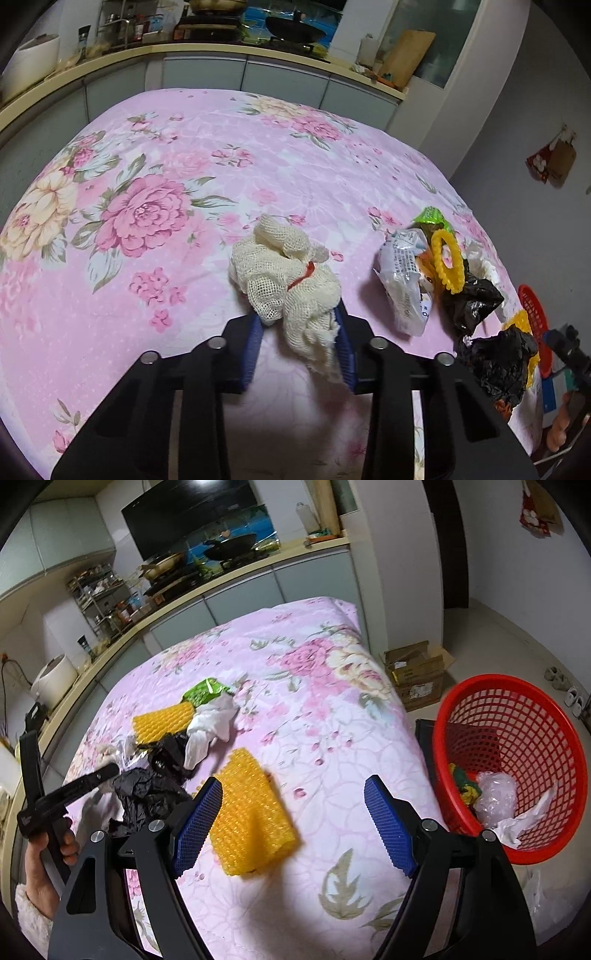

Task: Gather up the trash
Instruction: 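Grasp the yellow foam sleeve with the right tool while the left tool lifts the cream mesh cloth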

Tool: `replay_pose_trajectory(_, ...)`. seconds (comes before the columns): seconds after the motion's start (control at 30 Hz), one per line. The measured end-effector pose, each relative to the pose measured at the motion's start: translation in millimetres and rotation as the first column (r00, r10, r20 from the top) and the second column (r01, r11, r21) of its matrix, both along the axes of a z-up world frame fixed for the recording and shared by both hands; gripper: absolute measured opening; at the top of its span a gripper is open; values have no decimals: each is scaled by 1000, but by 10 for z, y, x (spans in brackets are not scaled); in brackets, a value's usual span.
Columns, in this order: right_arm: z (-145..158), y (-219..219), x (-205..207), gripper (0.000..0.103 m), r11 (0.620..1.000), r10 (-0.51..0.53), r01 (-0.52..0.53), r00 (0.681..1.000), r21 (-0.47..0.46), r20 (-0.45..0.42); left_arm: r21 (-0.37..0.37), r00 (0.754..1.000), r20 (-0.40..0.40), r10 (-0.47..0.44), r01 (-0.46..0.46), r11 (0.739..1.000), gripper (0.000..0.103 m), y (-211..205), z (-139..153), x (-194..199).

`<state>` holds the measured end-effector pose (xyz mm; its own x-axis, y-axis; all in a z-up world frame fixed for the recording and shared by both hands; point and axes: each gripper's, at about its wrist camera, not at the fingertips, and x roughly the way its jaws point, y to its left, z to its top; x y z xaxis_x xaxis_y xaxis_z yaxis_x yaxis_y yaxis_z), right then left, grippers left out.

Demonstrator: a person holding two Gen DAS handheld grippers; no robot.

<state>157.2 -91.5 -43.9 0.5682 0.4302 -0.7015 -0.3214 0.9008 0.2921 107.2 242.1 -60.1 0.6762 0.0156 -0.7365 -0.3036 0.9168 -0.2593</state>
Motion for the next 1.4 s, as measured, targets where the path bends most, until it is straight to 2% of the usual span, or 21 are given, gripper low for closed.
replay_pose_trajectory(0.17,-21,98,-29,76,999,38,-37,999,-16,6,14,999,31,40,-41,999,32,67,91,-98)
replay_pose_trajectory(0.4,-89,309,-61,76,992,122,-122,993,-34,-11,73,993,75,91,-96,993,32,127,302,-245)
replay_pose_trajectory(0.5,-130,389,-59,76,989,134,-134,991,-69,-3,80,992,83,92,-98,992,32,141,348,-262)
replay_pose_trajectory(0.6,-166,448,-33,76,984,111,-108,994,-142,16,94,992,85,90,-98,991,32,120,370,-278)
replay_pose_trajectory(0.63,-169,450,-32,75,983,109,-104,994,-151,23,102,992,85,89,-97,990,32,114,380,-281)
replay_pose_trajectory(0.7,-191,446,-20,59,981,118,-114,993,-156,17,108,992,87,88,-97,989,32,105,388,-290)
replay_pose_trajectory(1.0,-144,393,-29,19,983,128,-126,992,-131,11,107,992,89,95,-104,989,32,110,401,-314)
replay_pose_trajectory(1.1,-98,366,-2,16,986,117,-113,993,-126,21,103,991,89,100,-109,989,32,120,412,-306)
replay_pose_trajectory(1.4,148,264,90,15,994,78,-71,993,-80,83,121,988,125,85,-100,988,32,75,603,-267)
